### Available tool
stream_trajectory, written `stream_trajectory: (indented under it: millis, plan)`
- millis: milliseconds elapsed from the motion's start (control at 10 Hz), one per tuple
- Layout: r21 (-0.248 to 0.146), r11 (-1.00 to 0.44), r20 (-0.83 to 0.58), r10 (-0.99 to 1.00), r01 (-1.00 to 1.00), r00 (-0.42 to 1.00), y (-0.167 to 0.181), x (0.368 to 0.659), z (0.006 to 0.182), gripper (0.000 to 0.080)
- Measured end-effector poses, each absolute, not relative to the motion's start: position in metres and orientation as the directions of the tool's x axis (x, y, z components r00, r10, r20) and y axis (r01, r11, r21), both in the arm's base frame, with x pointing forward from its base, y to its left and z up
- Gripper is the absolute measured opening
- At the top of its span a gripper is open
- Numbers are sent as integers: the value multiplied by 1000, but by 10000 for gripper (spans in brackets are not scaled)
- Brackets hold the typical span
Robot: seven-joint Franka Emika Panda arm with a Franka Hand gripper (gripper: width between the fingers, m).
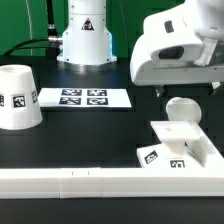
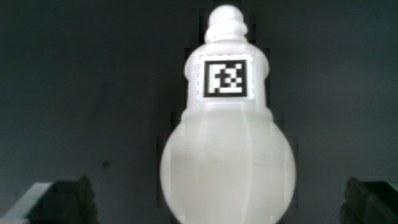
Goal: Assemble lamp
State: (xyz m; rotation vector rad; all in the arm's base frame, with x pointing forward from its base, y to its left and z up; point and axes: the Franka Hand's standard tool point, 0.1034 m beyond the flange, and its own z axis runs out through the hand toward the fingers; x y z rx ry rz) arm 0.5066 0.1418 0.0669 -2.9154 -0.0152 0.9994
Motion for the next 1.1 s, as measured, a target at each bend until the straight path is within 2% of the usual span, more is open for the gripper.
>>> stream_trajectory:
  millis: [300, 500, 1100]
  plan:
    - [-55, -998, -750, 41, 0, 660, 141, 501, 60, 699]
    - [-54, -999, -806, 46, 5, 591, 141, 493, 48, 699]
    - [-54, -999, -779, 44, 4, 625, 146, 491, 25, 699]
